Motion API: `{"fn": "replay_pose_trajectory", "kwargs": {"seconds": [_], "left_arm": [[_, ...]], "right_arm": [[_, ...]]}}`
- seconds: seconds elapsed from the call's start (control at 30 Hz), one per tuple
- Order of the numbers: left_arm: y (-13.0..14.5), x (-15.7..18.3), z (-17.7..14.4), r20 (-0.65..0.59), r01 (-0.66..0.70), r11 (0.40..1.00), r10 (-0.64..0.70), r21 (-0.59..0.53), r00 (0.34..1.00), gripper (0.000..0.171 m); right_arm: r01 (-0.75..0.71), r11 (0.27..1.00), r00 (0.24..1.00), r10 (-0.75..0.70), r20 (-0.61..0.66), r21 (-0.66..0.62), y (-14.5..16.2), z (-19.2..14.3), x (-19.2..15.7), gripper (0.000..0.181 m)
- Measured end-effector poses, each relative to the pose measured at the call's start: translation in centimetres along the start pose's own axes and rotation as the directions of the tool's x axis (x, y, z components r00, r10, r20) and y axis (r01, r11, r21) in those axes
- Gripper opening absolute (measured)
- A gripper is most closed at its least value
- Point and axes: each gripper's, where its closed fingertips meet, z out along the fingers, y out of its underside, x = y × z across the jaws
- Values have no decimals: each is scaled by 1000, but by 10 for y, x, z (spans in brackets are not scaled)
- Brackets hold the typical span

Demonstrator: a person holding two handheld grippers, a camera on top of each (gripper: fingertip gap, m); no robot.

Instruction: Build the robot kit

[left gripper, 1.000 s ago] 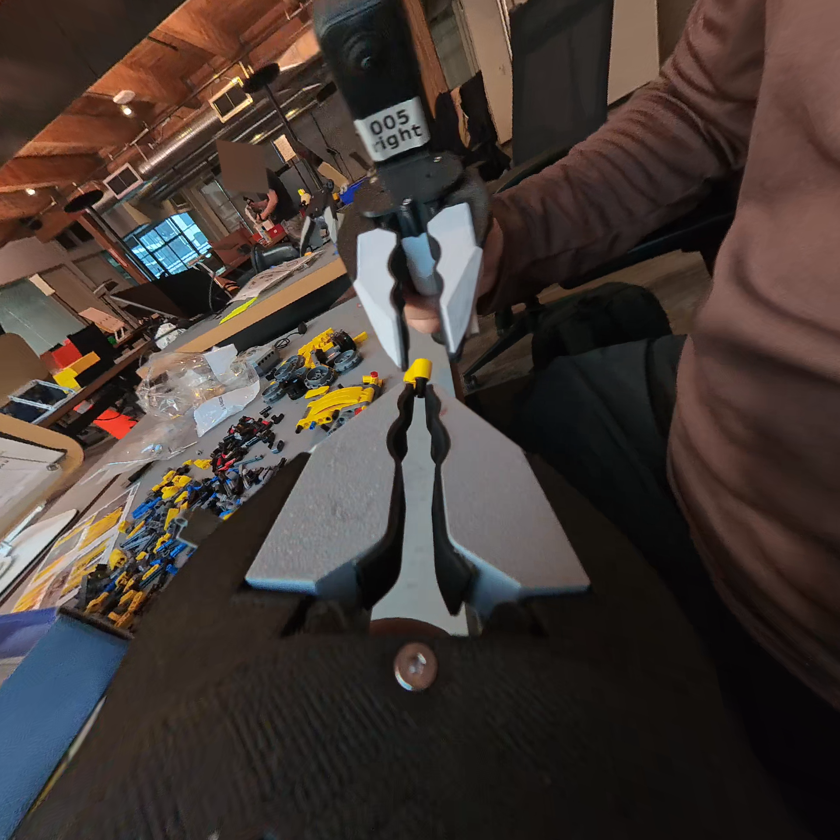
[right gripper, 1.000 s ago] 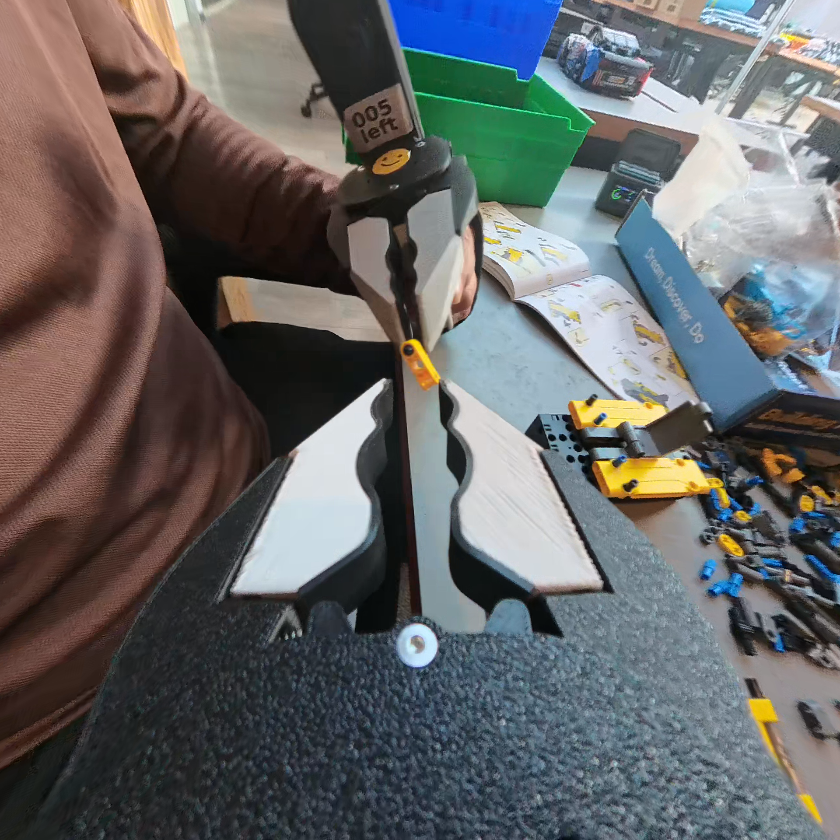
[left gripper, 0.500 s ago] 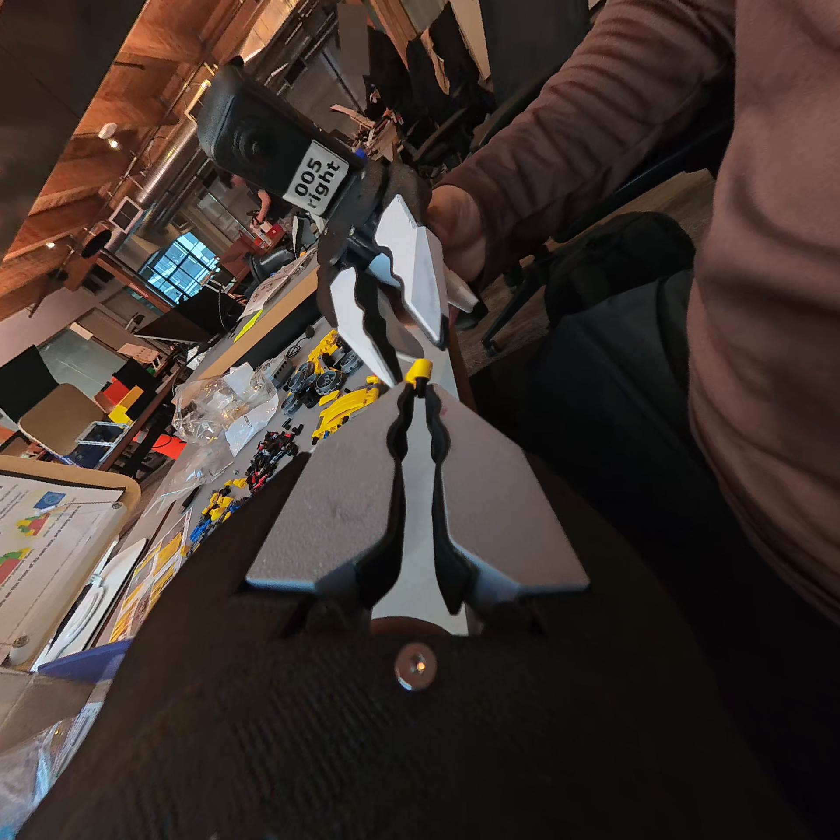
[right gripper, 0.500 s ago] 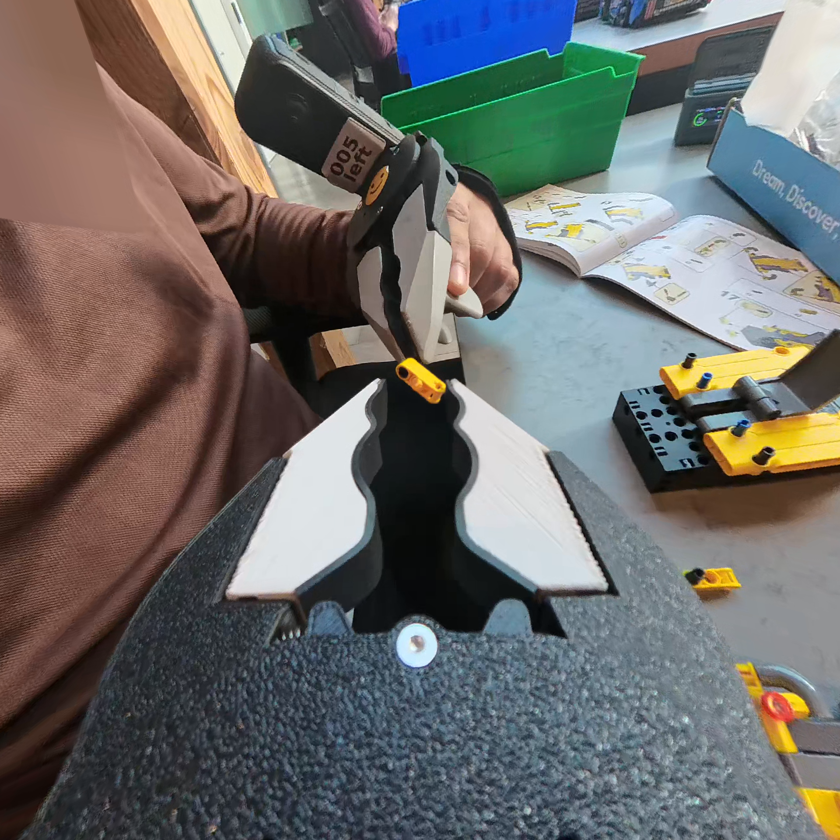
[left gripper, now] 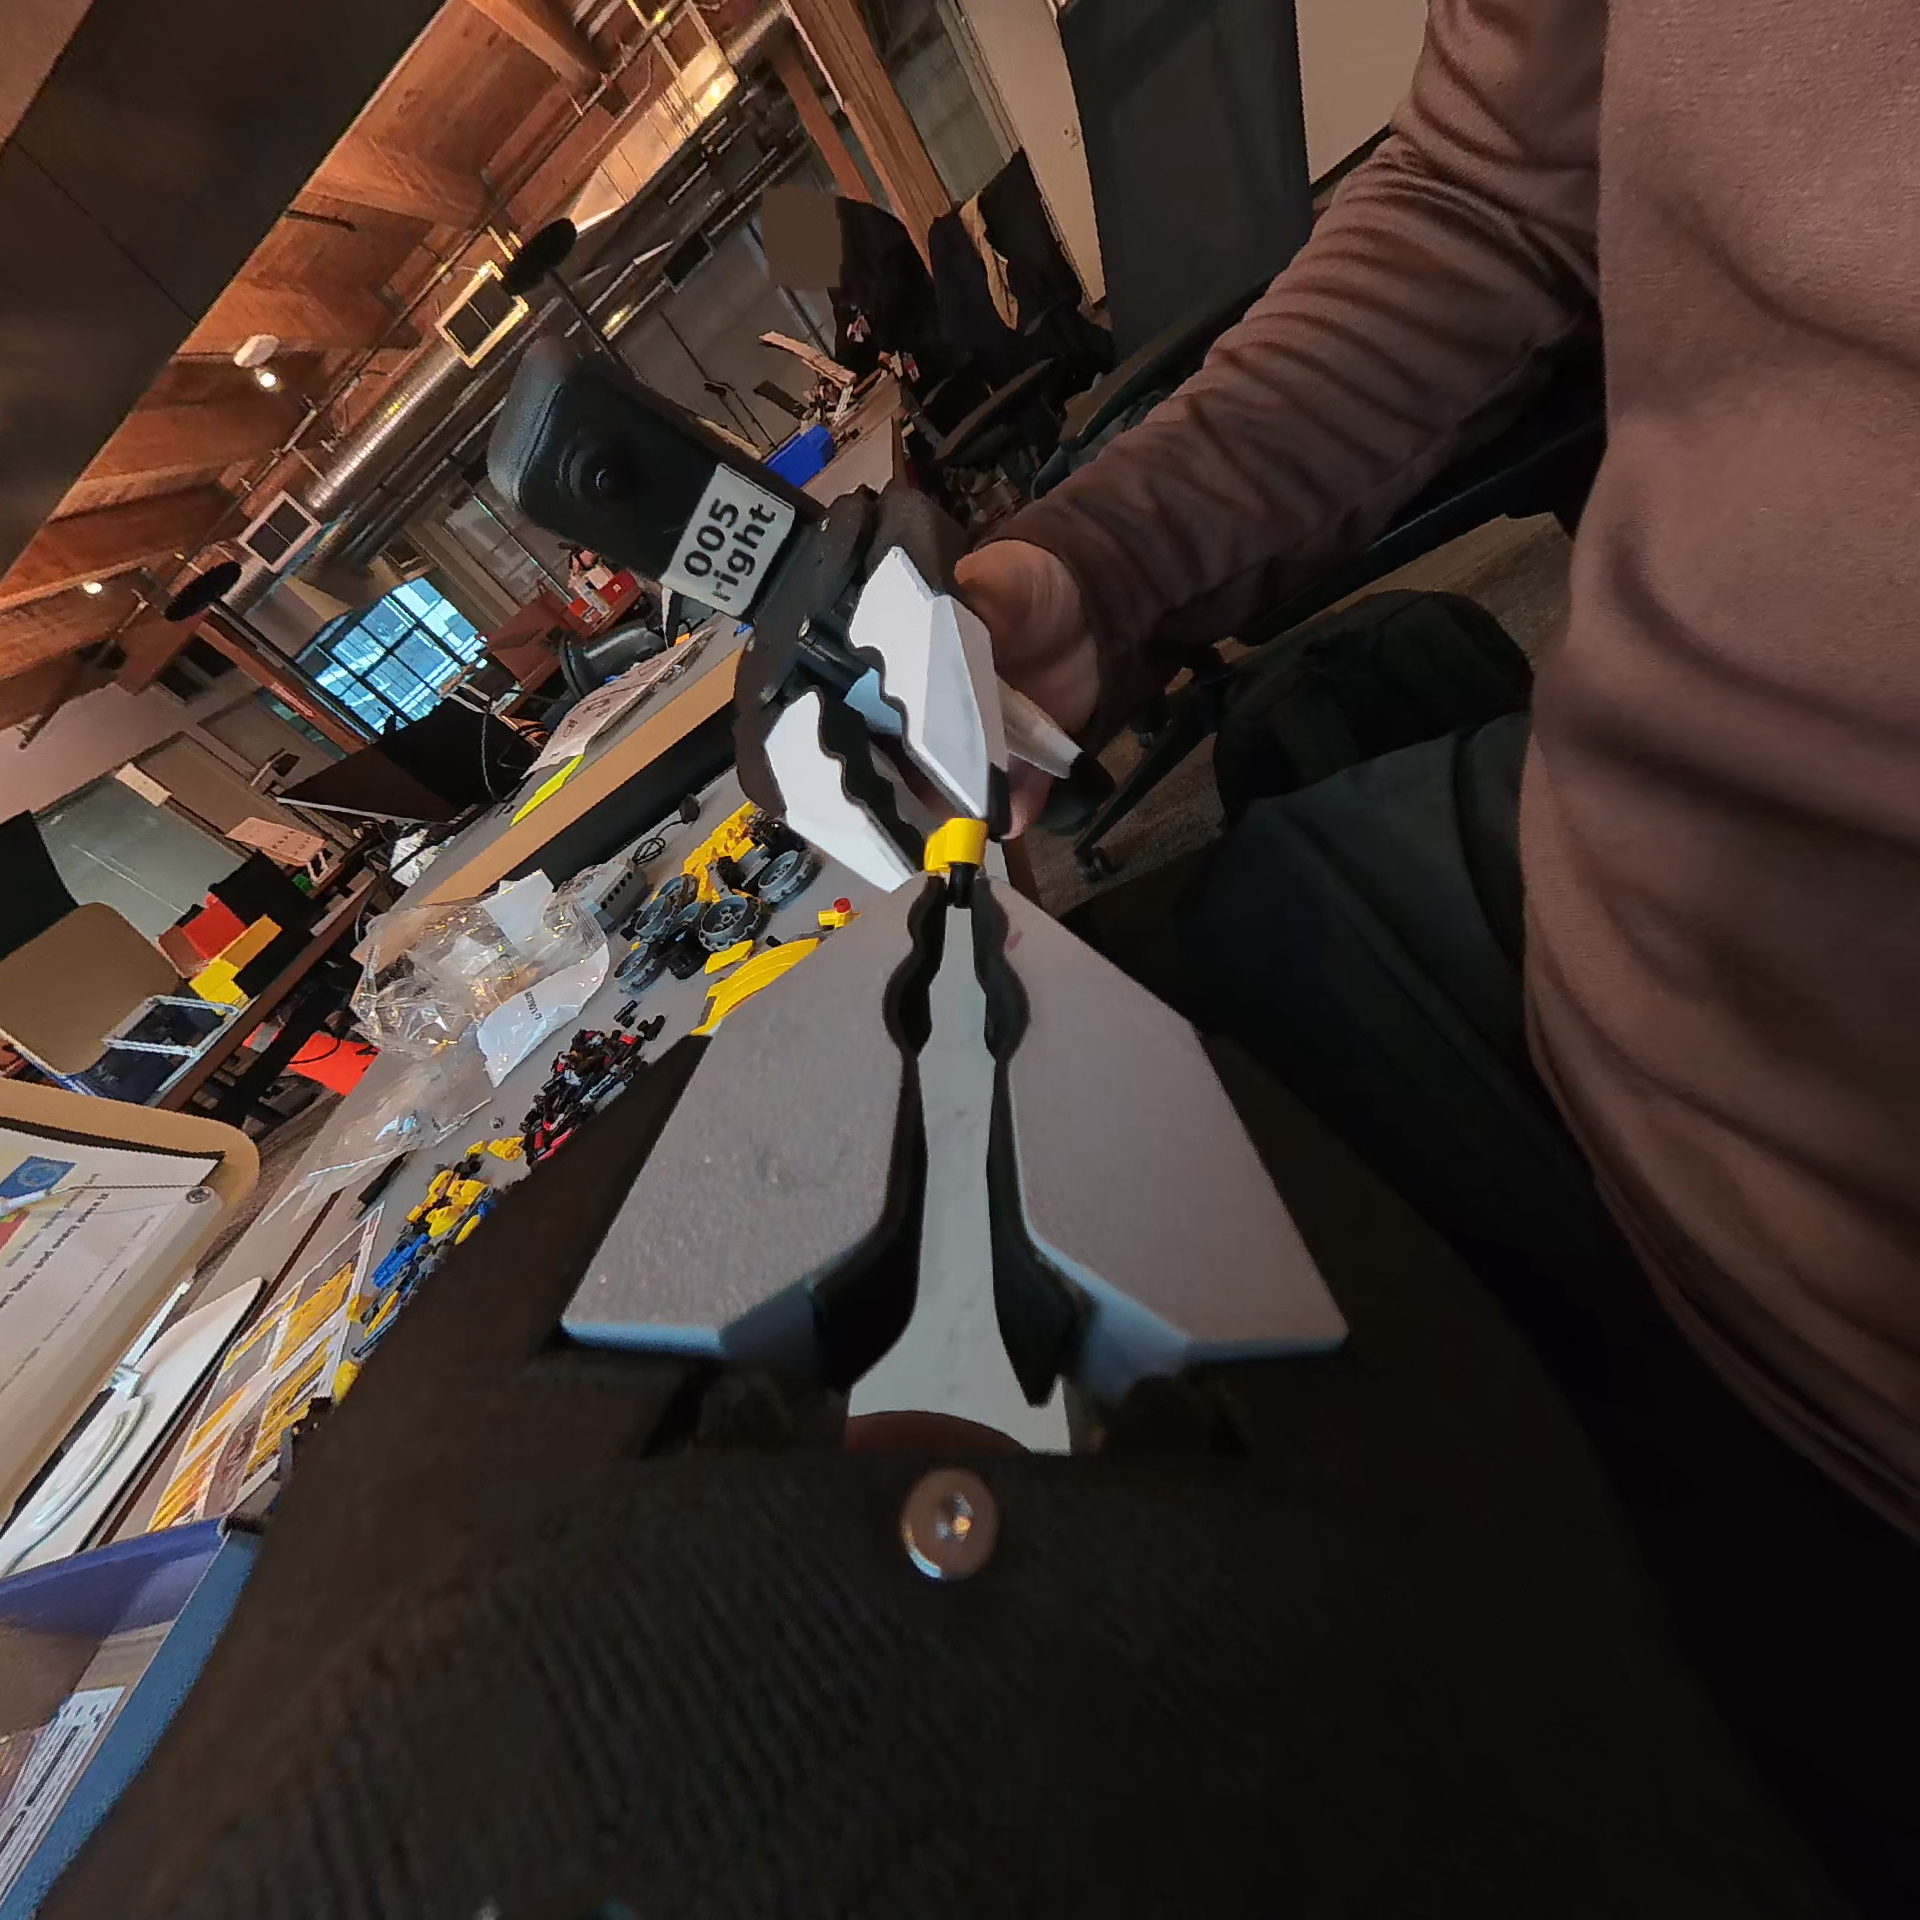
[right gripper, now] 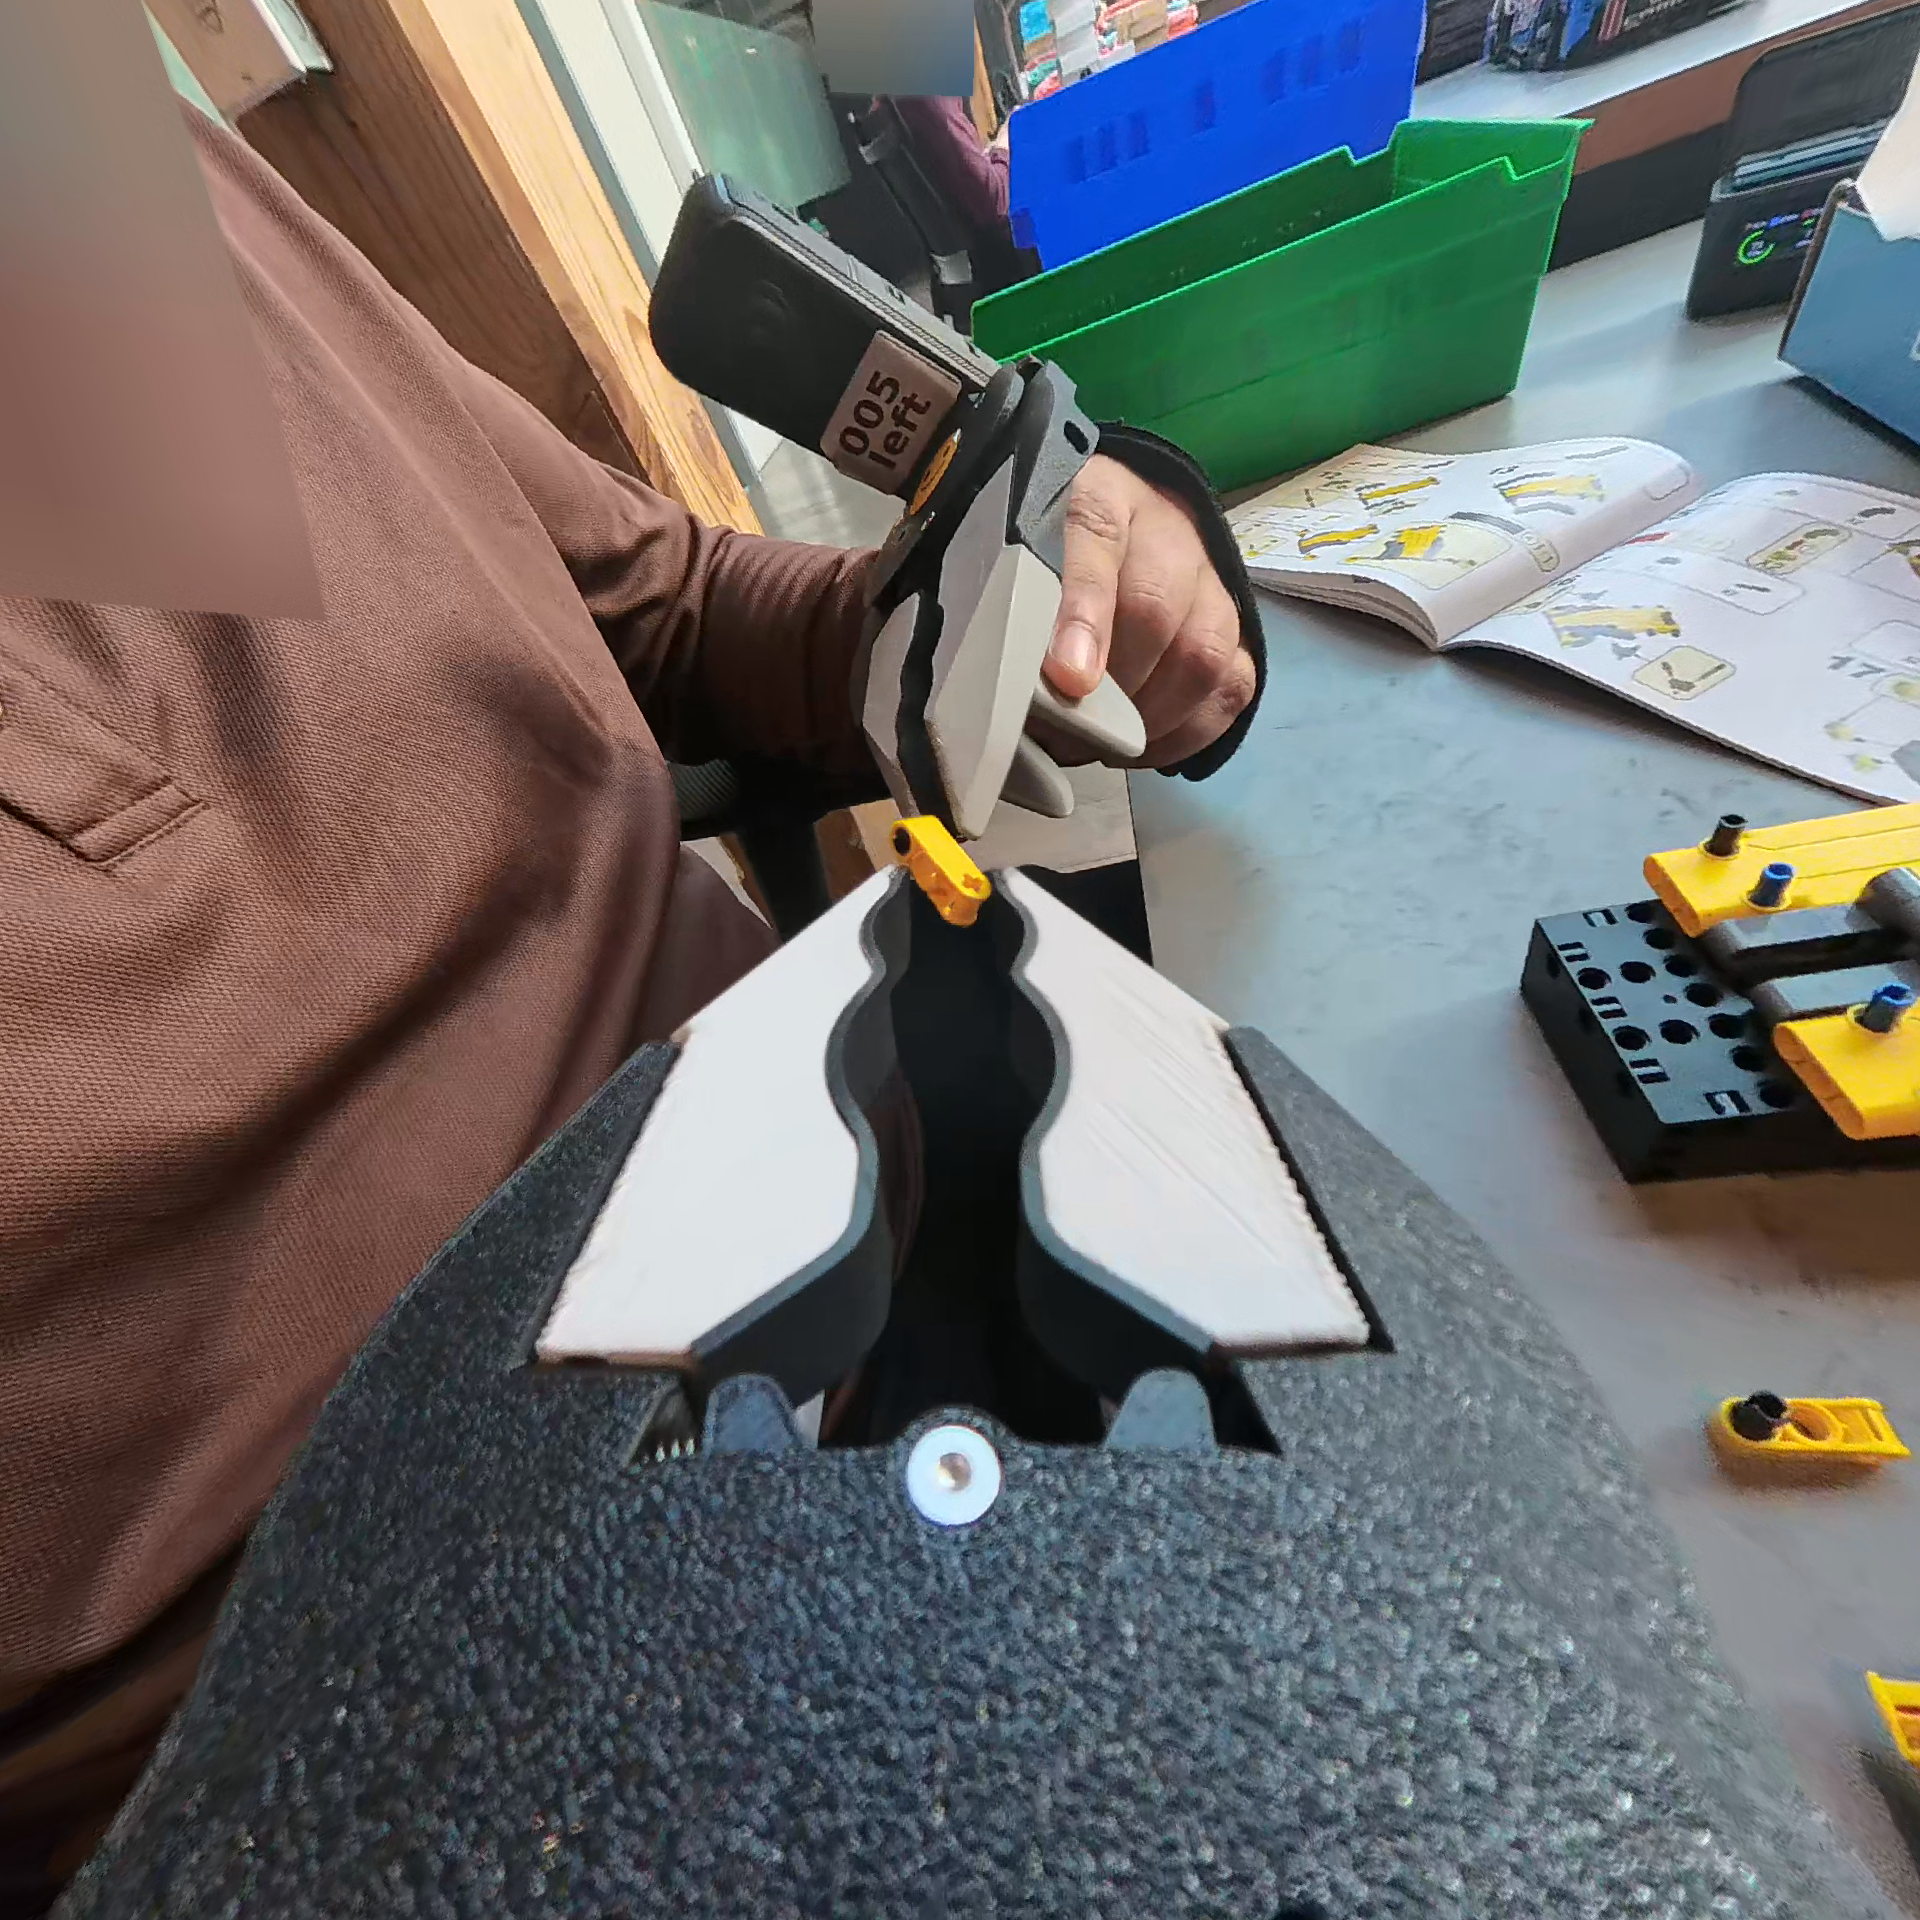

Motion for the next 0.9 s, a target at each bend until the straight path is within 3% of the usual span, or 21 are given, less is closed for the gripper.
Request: {"fn": "replay_pose_trajectory", "kwargs": {"seconds": [0.6,0.73,0.9], "left_arm": [[28,-9,2,56,-20,991,28,-135,998,3],[45,-13,3,85,-43,975,63,-220,994,3],[71,-18,-3,99,16,936,21,-353,995,20]], "right_arm": [[-52,999,995,52,-82,1,3,1,19,6],[-6,1000,987,3,-158,-18,5,0,28,6],[127,981,932,-168,-322,-146,15,-2,47,6]]}}
